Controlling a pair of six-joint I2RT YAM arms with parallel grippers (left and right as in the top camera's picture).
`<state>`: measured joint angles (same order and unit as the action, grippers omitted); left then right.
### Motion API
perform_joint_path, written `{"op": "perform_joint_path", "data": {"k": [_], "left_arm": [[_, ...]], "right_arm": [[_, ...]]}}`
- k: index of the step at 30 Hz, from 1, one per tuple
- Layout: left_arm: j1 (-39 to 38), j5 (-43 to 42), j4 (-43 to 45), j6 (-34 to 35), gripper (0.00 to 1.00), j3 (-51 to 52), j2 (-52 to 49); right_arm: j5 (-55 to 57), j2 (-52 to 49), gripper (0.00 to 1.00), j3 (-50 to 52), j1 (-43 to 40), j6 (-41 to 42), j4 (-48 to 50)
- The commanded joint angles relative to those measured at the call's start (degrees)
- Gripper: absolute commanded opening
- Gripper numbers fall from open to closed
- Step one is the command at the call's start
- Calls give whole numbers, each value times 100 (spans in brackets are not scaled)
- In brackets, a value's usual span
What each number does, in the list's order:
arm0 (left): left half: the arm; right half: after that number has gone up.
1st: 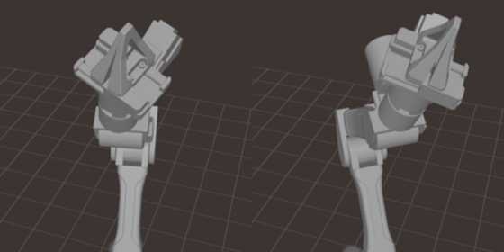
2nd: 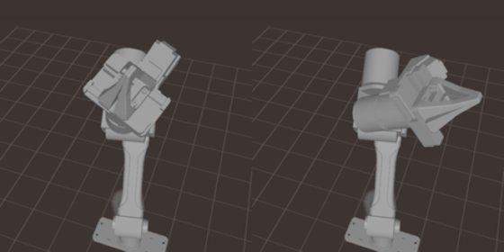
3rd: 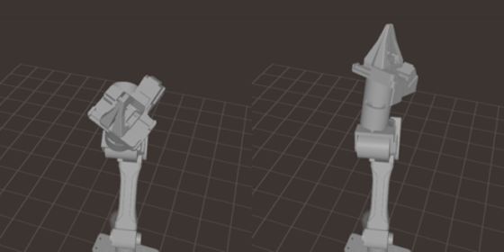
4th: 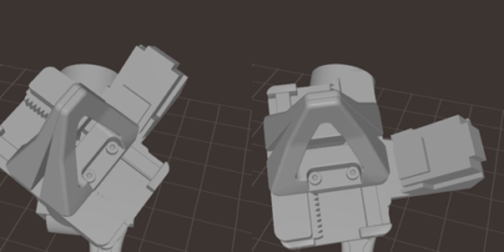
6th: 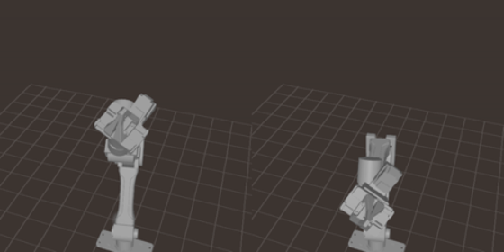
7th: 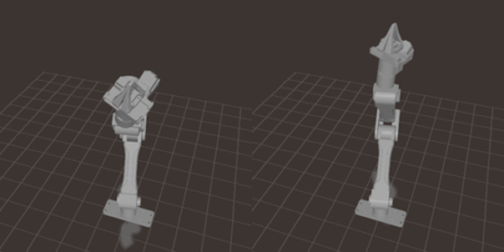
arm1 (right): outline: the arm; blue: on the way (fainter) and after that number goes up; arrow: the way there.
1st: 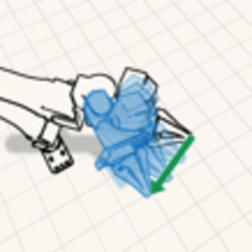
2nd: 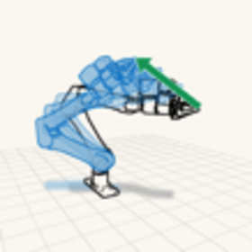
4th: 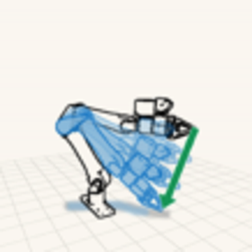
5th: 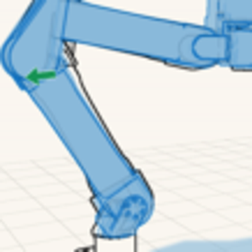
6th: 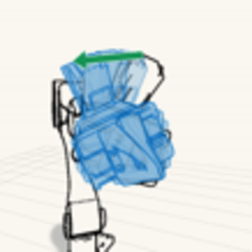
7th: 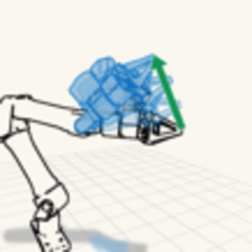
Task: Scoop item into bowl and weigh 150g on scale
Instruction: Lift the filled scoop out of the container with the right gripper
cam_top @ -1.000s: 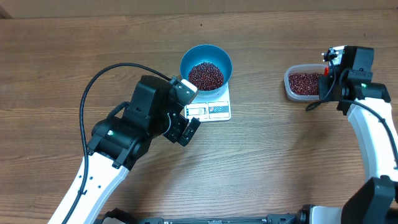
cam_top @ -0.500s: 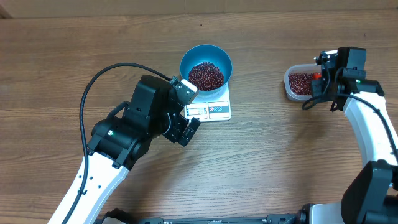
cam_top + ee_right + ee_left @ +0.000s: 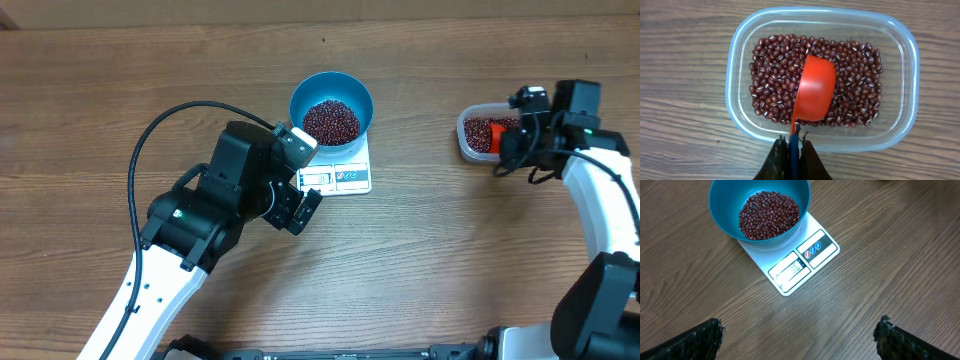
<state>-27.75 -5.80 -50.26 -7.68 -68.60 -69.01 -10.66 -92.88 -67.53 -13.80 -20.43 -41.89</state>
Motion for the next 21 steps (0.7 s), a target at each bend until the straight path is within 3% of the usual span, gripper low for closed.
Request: {"op": "perform_joint_path", "data": {"k": [1, 5, 21], "left_arm": [[20, 0, -9, -109, 100, -2, -9], [20, 0, -11, -109, 100, -2, -9], [20, 0, -11, -109, 100, -2, -9]], "right_arm": [[-1043, -59, 4, -116, -271, 249, -50], [-1956, -144, 4, -116, -546, 240, -72], [-2594, -699, 4, -116, -811, 697, 48]]}}
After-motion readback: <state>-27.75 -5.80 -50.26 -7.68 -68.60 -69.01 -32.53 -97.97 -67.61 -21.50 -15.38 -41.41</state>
